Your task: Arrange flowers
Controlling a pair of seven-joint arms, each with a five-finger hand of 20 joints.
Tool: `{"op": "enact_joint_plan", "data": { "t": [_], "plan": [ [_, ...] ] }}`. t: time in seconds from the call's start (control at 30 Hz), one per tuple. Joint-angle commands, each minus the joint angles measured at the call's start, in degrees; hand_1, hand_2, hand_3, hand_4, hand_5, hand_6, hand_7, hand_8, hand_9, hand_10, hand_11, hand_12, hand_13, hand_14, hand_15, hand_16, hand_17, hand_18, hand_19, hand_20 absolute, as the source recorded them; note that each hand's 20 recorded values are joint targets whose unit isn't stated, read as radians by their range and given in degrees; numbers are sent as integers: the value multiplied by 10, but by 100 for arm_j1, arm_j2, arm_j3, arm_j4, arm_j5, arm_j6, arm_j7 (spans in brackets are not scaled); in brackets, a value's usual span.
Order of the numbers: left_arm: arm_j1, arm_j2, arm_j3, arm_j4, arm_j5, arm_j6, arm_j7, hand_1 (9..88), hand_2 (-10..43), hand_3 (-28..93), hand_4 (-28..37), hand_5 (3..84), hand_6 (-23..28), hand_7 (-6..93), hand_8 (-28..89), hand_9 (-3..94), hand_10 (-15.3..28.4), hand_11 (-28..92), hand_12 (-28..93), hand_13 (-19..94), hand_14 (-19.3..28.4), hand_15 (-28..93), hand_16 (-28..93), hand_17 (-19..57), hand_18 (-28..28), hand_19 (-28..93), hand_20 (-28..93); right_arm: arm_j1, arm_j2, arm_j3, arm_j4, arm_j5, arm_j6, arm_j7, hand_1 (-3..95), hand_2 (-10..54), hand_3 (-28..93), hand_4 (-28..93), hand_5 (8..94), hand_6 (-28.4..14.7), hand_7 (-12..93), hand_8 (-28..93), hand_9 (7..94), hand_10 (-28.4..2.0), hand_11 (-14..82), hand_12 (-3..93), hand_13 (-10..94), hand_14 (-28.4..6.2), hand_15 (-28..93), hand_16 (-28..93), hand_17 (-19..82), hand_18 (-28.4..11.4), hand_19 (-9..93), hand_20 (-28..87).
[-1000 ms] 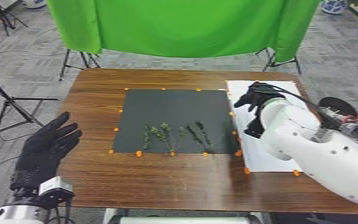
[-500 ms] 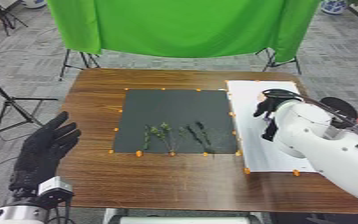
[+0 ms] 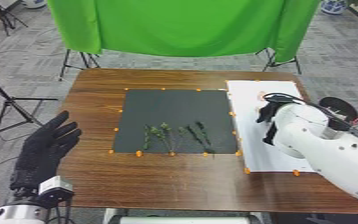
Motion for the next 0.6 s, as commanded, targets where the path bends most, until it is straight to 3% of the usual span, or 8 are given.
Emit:
{"op": "enact_joint_plan", "data": {
  "t": [0.03,0.2,0.47,0.5,0.6],
  "plan": [
    [-55,-38,19,-4,41,-69,-140,303,71,656,-205,386,102,97,-77,318,187,285,107,176,234,476,-111,-102,203,418,72,13,-115,-145,29,-108,-156,63,378,-7,757,-203,558,-57,196,-101,562,-211,175,146,654,-144,707,79,475,-173,932,14],
    [-70,-272,-60,-12,238,-147,-418,304,71,656,-206,386,101,97,-77,318,188,284,107,176,234,477,-112,-102,203,418,72,-151,-130,-43,37,28,-256,160,392,-12,757,-204,561,-53,197,-102,580,-208,177,147,667,-138,704,82,479,-173,932,34],
    [-17,-272,-106,-9,197,-151,-386,304,71,655,-205,386,101,98,-77,318,189,283,107,176,234,476,-112,-102,203,418,72,-274,-171,-139,79,-68,-217,207,441,-29,760,-209,578,-46,211,-100,639,-195,199,150,701,-119,704,90,495,-173,932,96],
    [-26,-283,-117,-10,227,-163,-431,304,71,656,-205,387,102,98,-77,318,189,283,107,176,234,476,-112,-102,203,418,72,-284,-164,-165,79,-114,-204,202,450,-35,757,-216,584,-46,220,-73,647,-192,207,152,703,-118,703,92,496,-172,932,102],
    [-56,-249,-87,1,192,-151,-382,304,71,655,-206,387,101,98,-77,318,188,285,108,176,234,476,-111,-102,203,418,72,-212,-175,-307,145,-160,-33,209,508,-72,727,-236,601,-50,267,44,670,-179,231,157,716,-104,696,97,501,-167,932,115]
  ]
}}
